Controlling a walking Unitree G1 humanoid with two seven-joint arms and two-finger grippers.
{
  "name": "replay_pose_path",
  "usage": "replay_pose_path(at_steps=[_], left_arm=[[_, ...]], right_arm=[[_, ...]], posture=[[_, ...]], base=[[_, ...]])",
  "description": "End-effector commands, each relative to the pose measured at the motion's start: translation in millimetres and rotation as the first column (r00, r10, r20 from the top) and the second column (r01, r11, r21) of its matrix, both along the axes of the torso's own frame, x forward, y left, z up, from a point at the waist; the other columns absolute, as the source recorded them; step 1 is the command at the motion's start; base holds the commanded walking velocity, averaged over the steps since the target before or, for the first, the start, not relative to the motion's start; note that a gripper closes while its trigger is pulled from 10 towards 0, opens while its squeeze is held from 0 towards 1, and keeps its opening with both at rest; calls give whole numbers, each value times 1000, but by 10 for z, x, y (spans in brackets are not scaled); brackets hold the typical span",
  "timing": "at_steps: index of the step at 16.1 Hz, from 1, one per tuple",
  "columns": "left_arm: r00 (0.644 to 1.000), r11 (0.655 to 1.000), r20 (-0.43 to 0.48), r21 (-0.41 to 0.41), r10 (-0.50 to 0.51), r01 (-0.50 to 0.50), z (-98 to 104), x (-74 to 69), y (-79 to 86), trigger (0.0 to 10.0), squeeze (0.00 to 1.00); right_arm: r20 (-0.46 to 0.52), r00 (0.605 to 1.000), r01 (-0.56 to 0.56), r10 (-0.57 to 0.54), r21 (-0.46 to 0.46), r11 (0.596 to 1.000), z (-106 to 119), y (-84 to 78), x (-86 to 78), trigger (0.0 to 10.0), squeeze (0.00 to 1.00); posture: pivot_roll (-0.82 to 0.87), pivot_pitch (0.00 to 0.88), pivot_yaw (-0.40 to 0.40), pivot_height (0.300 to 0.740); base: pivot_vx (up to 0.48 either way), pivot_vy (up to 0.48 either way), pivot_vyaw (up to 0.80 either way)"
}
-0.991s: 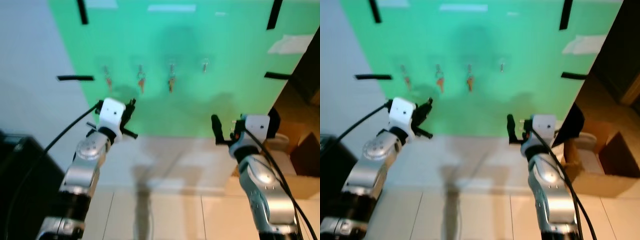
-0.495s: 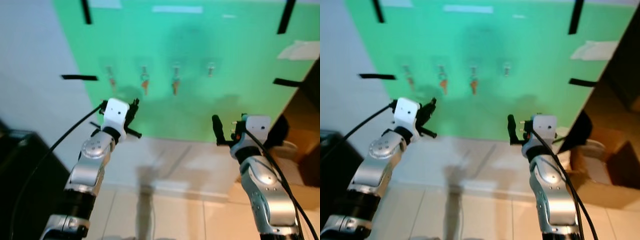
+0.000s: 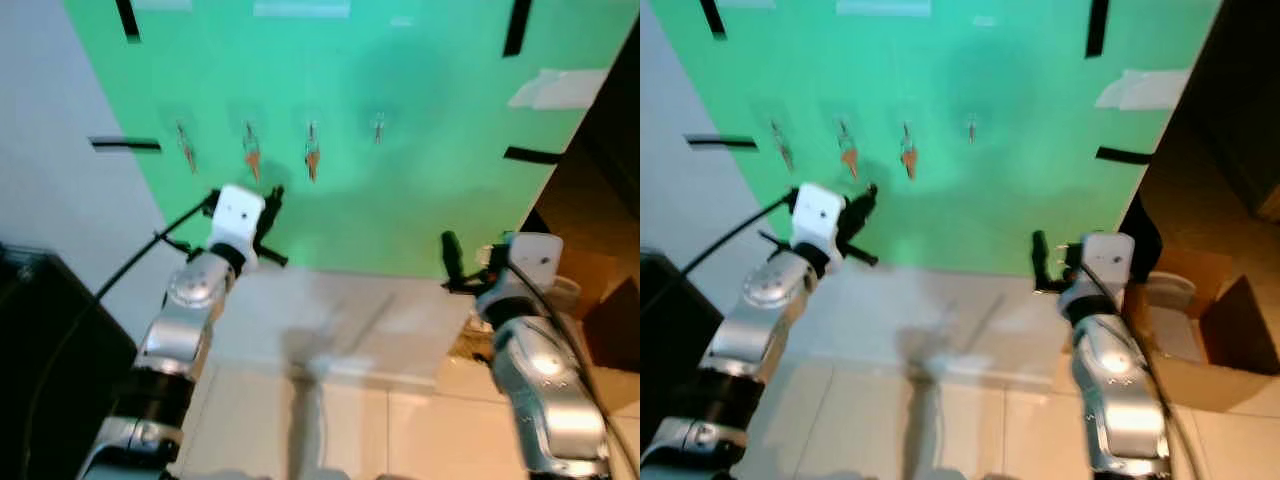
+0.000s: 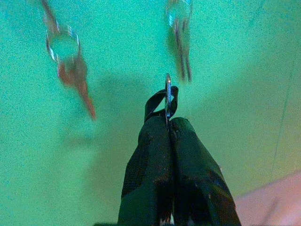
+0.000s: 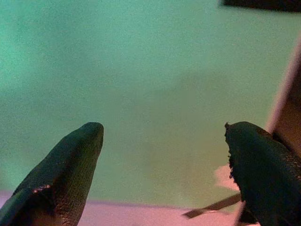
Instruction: Hang keys on a hook
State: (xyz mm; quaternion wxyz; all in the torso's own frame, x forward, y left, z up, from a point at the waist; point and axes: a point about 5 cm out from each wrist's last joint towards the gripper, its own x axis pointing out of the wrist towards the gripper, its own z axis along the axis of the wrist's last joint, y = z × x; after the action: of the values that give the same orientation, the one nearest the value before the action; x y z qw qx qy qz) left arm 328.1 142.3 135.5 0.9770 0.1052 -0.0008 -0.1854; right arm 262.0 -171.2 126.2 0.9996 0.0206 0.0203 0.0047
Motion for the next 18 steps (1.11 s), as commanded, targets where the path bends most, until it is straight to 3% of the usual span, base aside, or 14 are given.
replay_pose_path(at_steps=[1,7,9,18], left_arm=[[1000,1000,7,11,12,-12,15,16,19,10000,0],[1000,1000,10,-13,25,-25,44,39,36,10000,0],[999,998,26,-54,24,-23,93,69,56,10000,0],[995,999,98,-41,13,-9,241,127,27,10000,0]], right_arm=[[23,1000,-15,15,13,1000,53,-5,-6,10000,0],[4,1000,23,-23,-11,1000,17,-49,30,10000,0],[5,999,44,-44,-77,996,25,-50,52,10000,0],[42,999,-24,26,-47,999,77,20,106,10000,0]], posture=[[-123,0,66,740],[-111,0,69,740],[-135,0,82,740],[-108,0,73,740]], base=[[0,-379,0],[0,-54,0],[0,0,0],[335,0,0]])
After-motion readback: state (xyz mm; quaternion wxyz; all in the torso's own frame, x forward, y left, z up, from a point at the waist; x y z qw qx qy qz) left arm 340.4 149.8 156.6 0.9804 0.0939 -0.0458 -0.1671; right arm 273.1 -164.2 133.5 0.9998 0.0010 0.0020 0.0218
